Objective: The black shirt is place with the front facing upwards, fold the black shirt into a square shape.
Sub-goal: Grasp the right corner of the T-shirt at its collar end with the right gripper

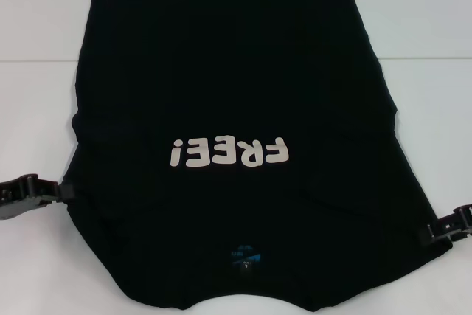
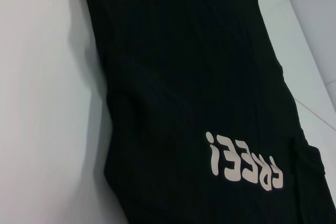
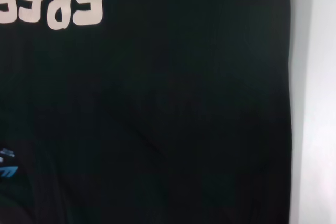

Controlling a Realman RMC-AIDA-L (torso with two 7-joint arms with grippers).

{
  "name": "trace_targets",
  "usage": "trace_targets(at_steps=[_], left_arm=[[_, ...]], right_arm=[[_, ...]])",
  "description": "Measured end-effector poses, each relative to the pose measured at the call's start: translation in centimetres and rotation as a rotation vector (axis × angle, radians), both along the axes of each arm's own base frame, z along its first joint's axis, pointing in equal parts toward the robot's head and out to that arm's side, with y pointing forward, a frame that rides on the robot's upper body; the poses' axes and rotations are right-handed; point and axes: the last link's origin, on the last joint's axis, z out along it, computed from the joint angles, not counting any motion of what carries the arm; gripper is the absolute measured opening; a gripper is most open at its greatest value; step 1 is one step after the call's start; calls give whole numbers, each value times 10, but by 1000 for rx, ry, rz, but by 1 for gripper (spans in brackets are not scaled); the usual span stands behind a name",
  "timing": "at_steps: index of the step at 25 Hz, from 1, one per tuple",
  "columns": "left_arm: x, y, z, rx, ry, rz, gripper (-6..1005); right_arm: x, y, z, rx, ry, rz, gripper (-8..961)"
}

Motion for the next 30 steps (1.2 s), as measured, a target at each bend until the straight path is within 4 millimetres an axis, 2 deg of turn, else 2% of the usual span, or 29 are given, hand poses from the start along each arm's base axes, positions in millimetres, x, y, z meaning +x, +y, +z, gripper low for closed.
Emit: trace_targets(at_steps=[14,24,30], left_arm=[[-1,-1,-1,-1,-6,7,-1],[-1,-1,-2,-1,-10,5,-2],[0,-1,-3,0,-15,4,-2]], right_arm=[[-8,0,-14,-25,6,11,746],[-25,4,-26,-48,67,43,719],[-28,4,-28,-60,78,40,703]])
